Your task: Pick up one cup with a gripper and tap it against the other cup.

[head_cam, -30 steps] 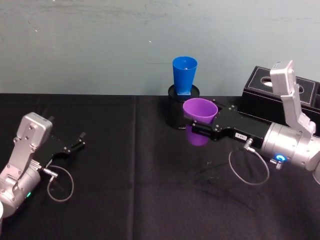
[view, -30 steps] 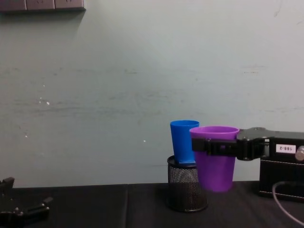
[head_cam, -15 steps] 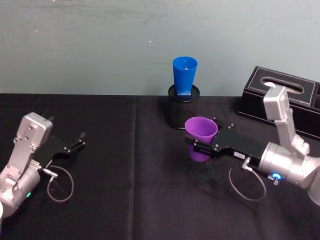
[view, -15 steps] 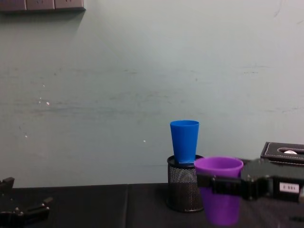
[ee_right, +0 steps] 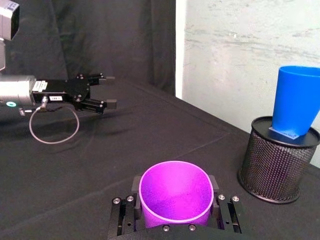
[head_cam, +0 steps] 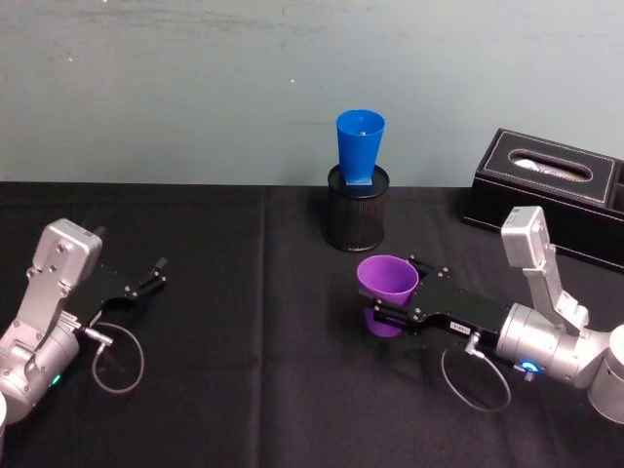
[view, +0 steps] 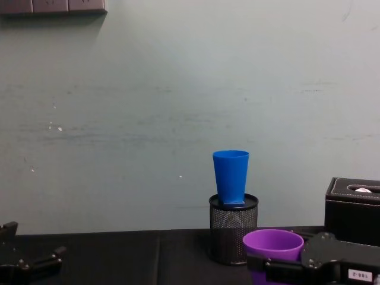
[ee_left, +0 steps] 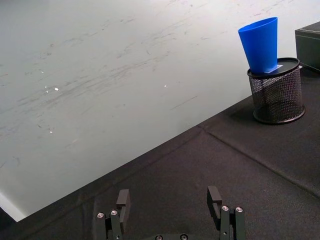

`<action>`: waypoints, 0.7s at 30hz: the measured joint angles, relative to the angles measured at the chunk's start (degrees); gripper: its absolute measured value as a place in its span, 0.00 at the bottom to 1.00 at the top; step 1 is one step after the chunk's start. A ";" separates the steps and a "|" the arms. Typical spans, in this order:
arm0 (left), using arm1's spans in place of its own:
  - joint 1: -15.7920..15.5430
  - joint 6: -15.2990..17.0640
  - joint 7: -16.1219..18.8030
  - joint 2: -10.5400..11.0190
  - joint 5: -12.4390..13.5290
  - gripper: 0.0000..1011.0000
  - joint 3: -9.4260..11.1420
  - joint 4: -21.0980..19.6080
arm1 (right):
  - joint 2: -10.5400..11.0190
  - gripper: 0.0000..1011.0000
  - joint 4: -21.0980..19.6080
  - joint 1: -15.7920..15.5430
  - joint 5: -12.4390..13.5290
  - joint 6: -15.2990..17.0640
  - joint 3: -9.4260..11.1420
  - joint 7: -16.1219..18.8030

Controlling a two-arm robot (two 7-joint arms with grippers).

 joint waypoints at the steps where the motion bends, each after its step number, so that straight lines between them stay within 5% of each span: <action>1: 0.00 0.00 0.00 0.00 0.00 1.00 0.00 0.00 | 0.00 0.74 0.00 0.00 0.00 0.00 0.00 0.00; 21: 0.00 0.00 0.00 0.00 0.00 1.00 0.00 0.00 | -1.83 0.74 4.11 0.19 0.34 0.04 0.84 1.75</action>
